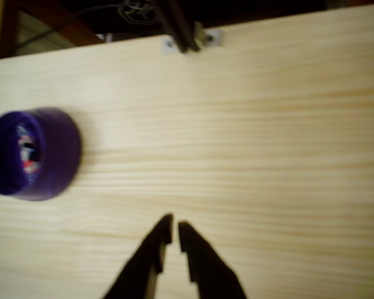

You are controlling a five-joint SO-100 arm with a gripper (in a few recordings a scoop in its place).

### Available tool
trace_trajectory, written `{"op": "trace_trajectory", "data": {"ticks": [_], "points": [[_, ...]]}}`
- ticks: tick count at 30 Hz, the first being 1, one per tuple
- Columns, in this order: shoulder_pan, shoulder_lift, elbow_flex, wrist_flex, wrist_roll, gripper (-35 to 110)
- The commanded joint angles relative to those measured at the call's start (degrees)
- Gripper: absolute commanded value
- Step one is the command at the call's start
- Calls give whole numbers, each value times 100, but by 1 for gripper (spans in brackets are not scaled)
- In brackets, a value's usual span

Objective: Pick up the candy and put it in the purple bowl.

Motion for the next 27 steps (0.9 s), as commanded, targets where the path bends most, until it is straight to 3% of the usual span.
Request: {"op": "trace_trajectory", "data": {"ticks": [1,9,17,27], "points": [[413,729,149,167,-299,-1],[1371,1731,1547,-176,-870,-1],[1494,2839,3023,-606,-1661,0],[1512,3937,4131,-598,-1723,0]]}}
